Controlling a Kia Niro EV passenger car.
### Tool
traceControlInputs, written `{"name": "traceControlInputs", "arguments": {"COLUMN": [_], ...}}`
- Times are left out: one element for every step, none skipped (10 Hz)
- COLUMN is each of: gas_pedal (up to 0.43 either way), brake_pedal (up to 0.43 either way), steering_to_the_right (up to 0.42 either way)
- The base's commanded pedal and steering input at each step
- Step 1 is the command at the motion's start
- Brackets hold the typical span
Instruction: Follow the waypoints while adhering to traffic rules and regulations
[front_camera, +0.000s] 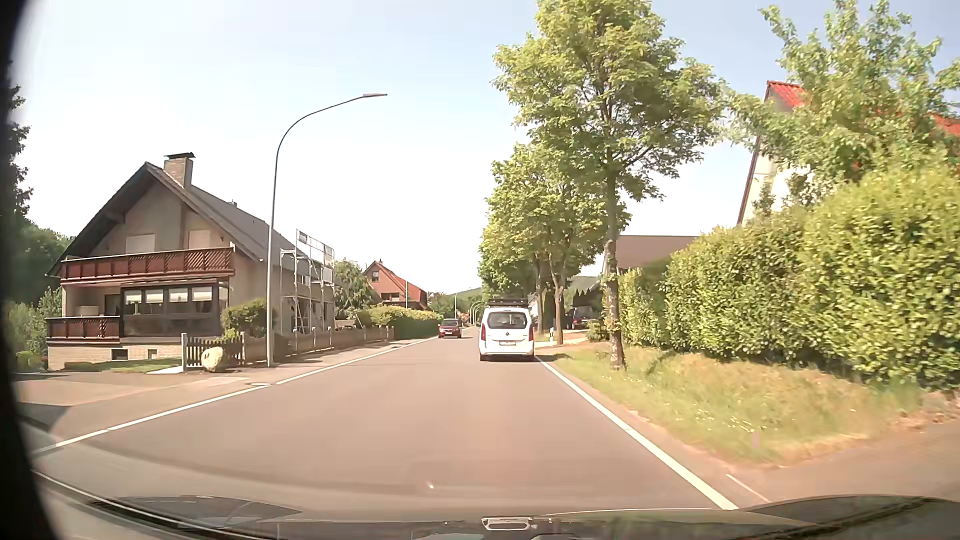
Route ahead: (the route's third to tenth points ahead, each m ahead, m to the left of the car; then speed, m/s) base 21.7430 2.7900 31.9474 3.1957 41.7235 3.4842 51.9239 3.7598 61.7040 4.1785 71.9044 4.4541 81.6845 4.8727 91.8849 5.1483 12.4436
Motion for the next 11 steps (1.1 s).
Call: {"name": "traceControlInputs", "arguments": {"gas_pedal": [0.169,0.169,0.169,0.177,0.177,0.177,0.189,0.197,0.209,0.22,0.228], "brake_pedal": [0.0,0.0,0.0,0.0,0.0,0.0,0.0,0.0,0.0,0.0,0.0], "steering_to_the_right": [-0.019,-0.019,-0.019,-0.019,-0.019,-0.018,-0.015,-0.011,-0.007,-0.004,-0.003]}}
